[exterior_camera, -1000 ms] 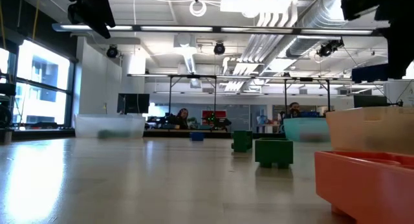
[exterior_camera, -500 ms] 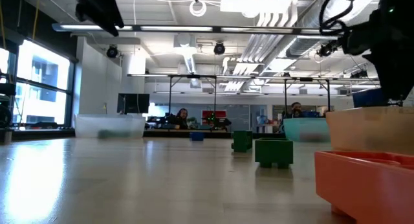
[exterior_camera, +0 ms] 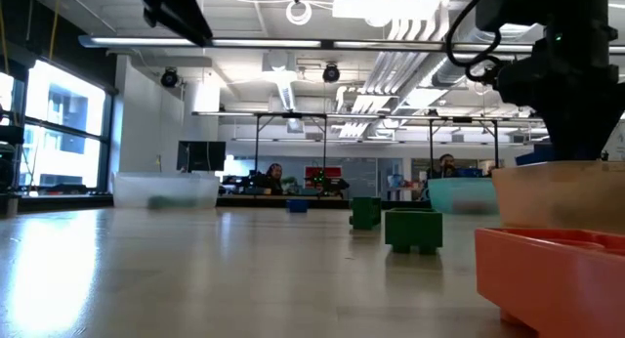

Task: Sort & place blocks by color
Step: Put the right blue game piece into the orange bin, then put the green game piece into the transparent bin

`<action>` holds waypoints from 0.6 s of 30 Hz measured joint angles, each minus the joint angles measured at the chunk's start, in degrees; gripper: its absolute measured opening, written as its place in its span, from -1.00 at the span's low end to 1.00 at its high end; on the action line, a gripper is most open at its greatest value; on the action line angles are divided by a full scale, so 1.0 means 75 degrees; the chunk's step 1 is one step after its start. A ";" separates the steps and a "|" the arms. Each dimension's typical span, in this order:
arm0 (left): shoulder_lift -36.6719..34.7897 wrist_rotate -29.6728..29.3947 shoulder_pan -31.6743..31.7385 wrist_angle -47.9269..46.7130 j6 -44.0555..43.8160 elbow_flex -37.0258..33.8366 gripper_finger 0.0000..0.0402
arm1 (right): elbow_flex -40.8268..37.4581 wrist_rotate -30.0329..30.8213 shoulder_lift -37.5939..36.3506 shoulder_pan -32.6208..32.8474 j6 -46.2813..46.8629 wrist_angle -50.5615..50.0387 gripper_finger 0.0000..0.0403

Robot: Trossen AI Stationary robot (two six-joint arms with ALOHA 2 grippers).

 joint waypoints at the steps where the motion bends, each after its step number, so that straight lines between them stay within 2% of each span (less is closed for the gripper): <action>1: 0.0000 0.0001 0.0065 0.0002 0.0111 0.0000 0.11 | 0.0000 -0.0102 0.0000 -0.0022 0.0000 0.0005 -0.27; 7: 0.0000 0.0000 0.0408 -0.0005 0.0574 0.0000 0.11 | 0.0000 -0.0384 0.0000 -0.0066 0.0211 0.0031 0.02; 12: 0.0000 0.0000 0.0669 -0.0039 0.0605 0.0000 0.11 | 0.0001 -0.0504 0.0002 -0.0063 0.0577 0.0064 0.10; 15: 0.0000 0.0000 0.0808 -0.0057 0.0604 0.0000 0.11 | 0.0115 -0.0249 -0.0003 -0.0063 0.0855 0.0056 0.10; 18: 0.0000 0.0002 0.0915 -0.0059 0.0601 0.0000 0.11 | 0.0424 0.0391 -0.0005 -0.0063 0.0867 0.0056 0.11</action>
